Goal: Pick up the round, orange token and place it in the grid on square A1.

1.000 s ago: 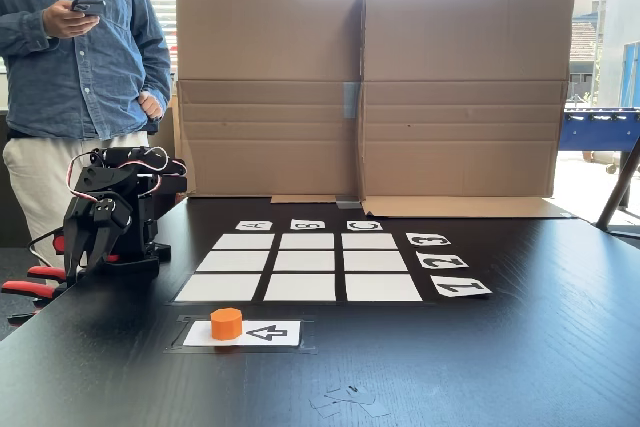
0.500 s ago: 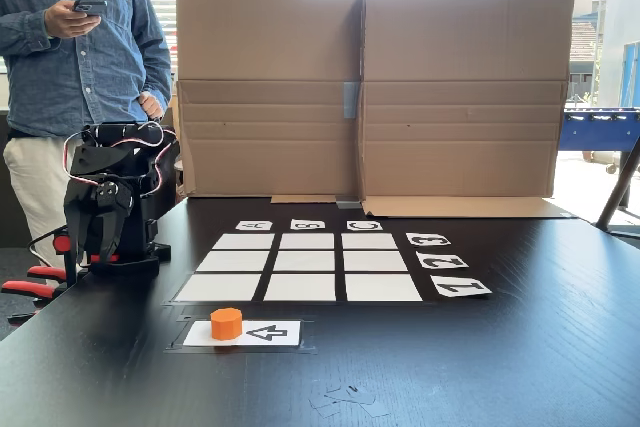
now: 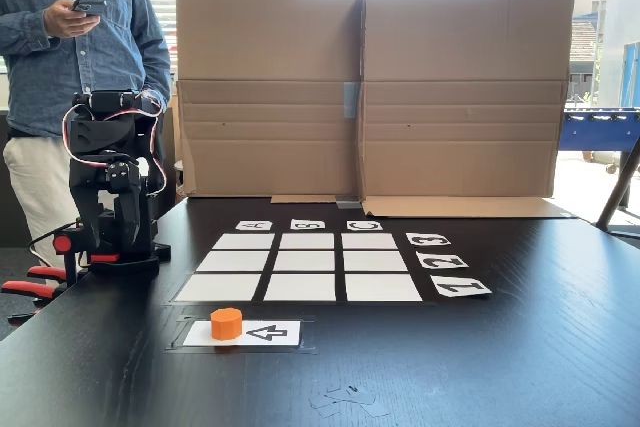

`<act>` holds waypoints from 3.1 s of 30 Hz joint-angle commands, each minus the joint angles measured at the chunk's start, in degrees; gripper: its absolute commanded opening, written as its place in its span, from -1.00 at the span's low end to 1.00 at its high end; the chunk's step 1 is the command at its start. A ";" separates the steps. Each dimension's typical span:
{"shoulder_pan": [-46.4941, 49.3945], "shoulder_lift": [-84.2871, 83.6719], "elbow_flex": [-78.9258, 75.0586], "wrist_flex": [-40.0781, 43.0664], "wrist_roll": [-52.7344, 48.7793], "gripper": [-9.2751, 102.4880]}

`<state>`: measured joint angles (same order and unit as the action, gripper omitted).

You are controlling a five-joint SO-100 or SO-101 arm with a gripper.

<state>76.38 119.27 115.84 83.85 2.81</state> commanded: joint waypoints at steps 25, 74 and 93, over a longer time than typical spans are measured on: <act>-14.41 -39.46 -37.62 0.79 14.94 -0.24; -22.32 -71.37 -63.63 0.79 18.37 -0.26; -22.50 -73.04 -65.21 0.18 17.93 -0.53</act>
<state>54.40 45.97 53.79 84.46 20.74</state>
